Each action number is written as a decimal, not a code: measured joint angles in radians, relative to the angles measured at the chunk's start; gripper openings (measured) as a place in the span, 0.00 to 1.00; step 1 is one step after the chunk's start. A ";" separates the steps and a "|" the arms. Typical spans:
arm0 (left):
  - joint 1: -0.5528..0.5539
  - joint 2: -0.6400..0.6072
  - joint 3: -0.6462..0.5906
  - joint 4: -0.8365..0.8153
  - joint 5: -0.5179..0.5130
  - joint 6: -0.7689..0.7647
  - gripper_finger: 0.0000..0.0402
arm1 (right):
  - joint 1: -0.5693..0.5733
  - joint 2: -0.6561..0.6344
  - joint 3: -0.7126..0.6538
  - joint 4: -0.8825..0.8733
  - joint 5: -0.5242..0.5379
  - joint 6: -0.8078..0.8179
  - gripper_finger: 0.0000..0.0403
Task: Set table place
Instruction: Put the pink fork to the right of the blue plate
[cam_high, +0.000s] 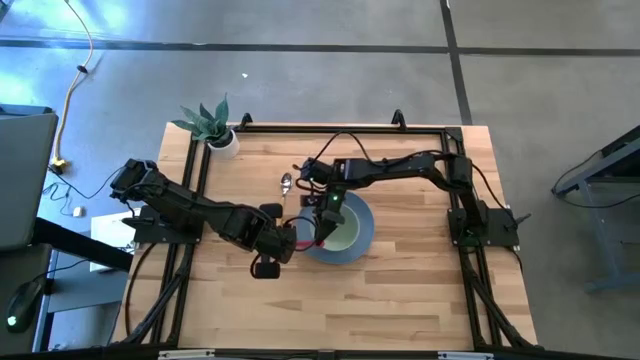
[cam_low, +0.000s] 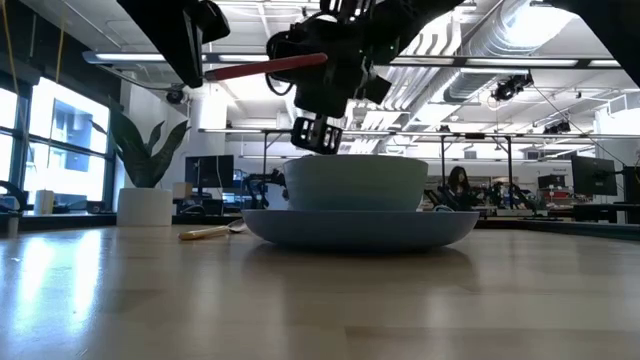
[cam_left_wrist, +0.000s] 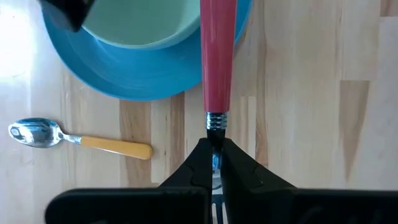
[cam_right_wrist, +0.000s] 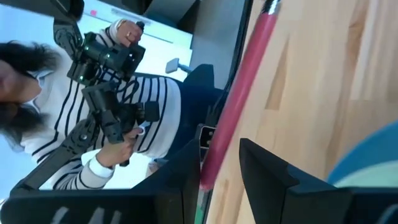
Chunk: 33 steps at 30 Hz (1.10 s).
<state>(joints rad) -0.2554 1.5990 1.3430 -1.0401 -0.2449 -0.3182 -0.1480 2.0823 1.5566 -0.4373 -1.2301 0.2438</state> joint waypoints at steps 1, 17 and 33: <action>0.000 0.000 0.000 0.000 -0.007 0.001 0.00 | 0.006 0.000 0.000 0.000 -0.001 0.002 0.26; -0.001 -0.003 0.000 0.002 -0.009 -0.020 0.00 | 0.003 0.002 -0.005 0.084 -0.003 0.109 0.05; -0.002 -0.003 0.000 0.022 0.015 -0.032 0.00 | -0.003 0.003 -0.005 0.085 0.028 0.023 0.01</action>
<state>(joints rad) -0.2575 1.5961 1.3434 -1.0185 -0.2300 -0.3506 -0.1509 2.0853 1.5517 -0.3519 -1.2022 0.2669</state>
